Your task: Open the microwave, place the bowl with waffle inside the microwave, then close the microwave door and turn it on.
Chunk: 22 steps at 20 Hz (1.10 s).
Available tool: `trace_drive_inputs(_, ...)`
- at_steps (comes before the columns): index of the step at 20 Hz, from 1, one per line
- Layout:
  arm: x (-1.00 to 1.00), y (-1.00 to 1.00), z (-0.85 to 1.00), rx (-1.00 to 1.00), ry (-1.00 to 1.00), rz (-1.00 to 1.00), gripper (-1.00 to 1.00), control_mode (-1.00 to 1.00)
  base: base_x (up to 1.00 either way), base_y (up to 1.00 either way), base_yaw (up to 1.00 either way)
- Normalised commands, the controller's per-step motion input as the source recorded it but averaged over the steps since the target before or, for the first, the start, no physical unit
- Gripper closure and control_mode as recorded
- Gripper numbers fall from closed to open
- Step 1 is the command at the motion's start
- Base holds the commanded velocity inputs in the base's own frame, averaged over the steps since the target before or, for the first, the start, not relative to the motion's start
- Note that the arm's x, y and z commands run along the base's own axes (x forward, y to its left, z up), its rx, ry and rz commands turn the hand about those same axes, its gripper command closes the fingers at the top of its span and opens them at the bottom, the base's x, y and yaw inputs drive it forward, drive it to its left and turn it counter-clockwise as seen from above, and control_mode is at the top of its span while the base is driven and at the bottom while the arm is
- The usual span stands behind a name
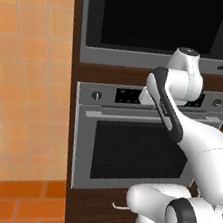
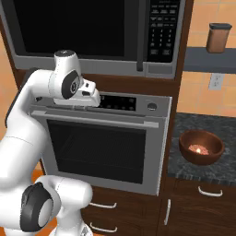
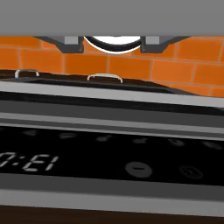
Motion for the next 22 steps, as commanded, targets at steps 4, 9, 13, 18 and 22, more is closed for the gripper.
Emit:
trace_drive_inputs(4, 0.0, 0.0, 0.0, 0.0, 0.0, 0.0, -1.0, 1.0, 0.0, 0.0, 0.0)
trace_drive_inputs(9, 0.0, 0.0, 0.0, 0.0, 0.0, 0.0, -1.0, 1.0, -0.08, -0.62, 0.08)
trace_drive_inputs(13, 0.0, 0.0, 0.0, 0.0, 0.0, 0.0, -1.0, 1.0, -0.27, -1.0, 0.13)
trace_drive_inputs(18, 0.0, 0.0, 0.0, 0.0, 0.0, 0.0, -1.0, 1.0, -0.26, -0.84, 0.06)
trace_drive_inputs(22, 0.0, 0.0, 0.0, 0.0, 0.0, 0.0, -1.0, 1.0, 0.0, -0.68, 0.07)
